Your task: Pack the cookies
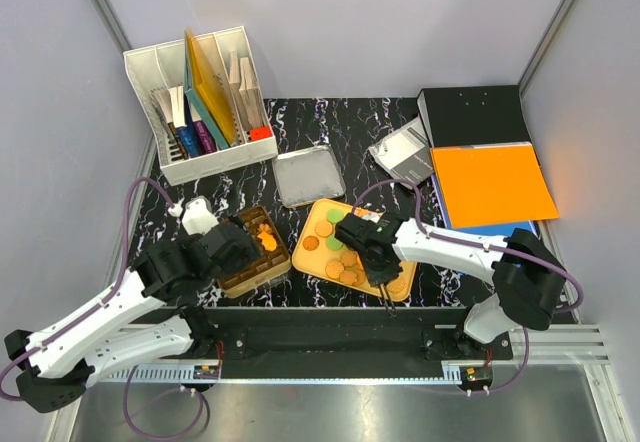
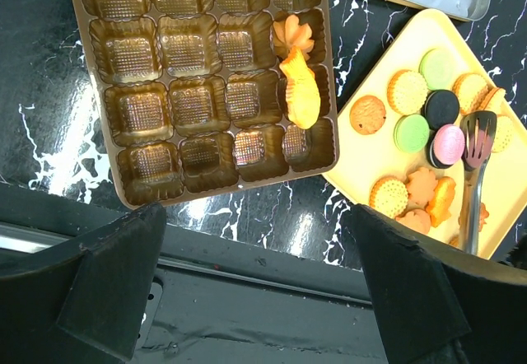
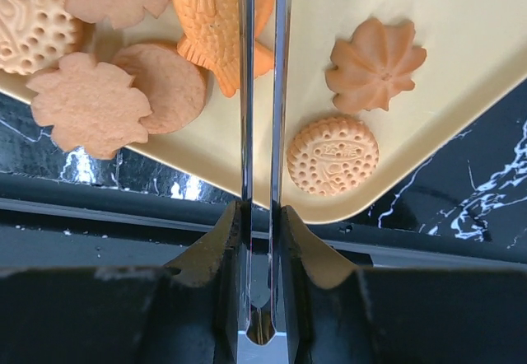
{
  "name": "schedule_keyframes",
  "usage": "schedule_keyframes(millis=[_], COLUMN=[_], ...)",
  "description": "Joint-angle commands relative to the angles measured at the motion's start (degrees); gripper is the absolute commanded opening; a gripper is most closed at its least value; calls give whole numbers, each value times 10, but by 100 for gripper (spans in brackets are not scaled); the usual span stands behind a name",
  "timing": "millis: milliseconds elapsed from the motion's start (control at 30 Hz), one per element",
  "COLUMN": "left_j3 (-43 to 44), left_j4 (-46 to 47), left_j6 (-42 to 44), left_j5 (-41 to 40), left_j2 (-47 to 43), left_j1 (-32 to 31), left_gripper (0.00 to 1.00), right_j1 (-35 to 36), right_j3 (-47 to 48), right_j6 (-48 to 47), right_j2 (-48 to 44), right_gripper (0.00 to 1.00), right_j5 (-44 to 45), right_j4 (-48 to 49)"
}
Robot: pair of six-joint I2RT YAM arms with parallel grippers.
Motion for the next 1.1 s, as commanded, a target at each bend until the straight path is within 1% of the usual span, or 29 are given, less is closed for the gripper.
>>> schedule_keyframes(millis=[0,67,233,333,400,633,667,700,767,800,867,900,1000,1067], left_j3=[-3,-3,-4,-5,-8,-17,-18,-17,-18,-17,-19,-19,-16,-13], left_j4=[21,21,21,21,21,20,20,19,18,19,18,18,18,18], left_j6=[10,10,7,5,1,-8,-9,-10,-12,-14,-16,-19,-21,-21], left_j5=[9,12,16,21,23,36,37,37,37,37,36,35,31,30], left_j2=[-2,-2,-3,-5,-6,-11,-13,-15,-19,-20,-23,-24,-21,-18], left_j1=[1,1,1,2,1,2,2,1,2,2,2,2,1,1], left_gripper=[99,99,99,99,99,98,98,98,97,97,97,97,97,97], right_j1=[0,1,-1,0,0,0,1,0,0,0,1,1,1,1], right_j3=[-17,-28,-55,-73,-85,-94,-93,-93,-87,-82,-57,-45,9,50], right_j6=[11,11,14,19,22,23,24,27,39,44,56,60,66,67], right_j2=[8,11,18,18,14,16,17,14,-9,-21,-63,-77,-123,-143], right_gripper=[18,21,35,42,44,43,41,32,23,22,21,22,27,28], right_j5=[-14,-18,-32,-40,-43,-51,-51,-49,-45,-32,-13,9,39,48], right_j4=[35,42,65,78,85,90,90,85,72,50,19,-16,-79,-107])
